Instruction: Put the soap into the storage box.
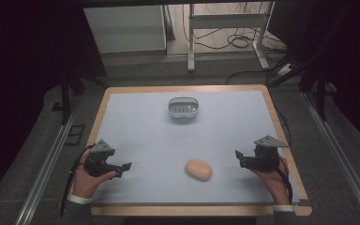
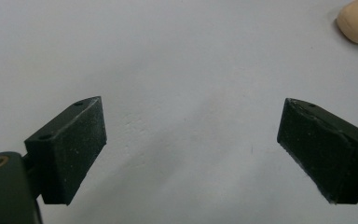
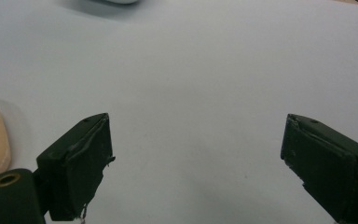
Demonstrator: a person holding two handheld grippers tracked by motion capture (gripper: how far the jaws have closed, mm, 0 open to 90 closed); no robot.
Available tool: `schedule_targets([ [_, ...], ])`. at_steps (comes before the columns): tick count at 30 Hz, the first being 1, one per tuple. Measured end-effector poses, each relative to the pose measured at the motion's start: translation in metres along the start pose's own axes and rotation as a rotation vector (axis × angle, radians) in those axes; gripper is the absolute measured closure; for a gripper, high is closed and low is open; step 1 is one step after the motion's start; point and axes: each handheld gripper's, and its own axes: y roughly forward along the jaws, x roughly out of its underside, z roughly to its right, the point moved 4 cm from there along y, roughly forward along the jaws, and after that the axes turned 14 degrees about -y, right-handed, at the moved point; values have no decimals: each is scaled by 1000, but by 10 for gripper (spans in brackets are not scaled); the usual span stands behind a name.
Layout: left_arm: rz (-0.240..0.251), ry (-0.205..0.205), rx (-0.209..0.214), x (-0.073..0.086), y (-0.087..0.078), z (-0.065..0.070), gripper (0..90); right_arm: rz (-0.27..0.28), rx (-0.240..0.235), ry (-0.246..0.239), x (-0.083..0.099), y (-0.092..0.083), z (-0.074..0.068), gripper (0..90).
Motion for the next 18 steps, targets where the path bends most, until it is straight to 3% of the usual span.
schedule_targets([
  [5,-6,2,1,0,1,-1,82,-2,-25,-9,-1,-4,-1,93],
  [18,-6,14,13,0,1,1,83,-7,0,7,-2,-13,1,97],
])
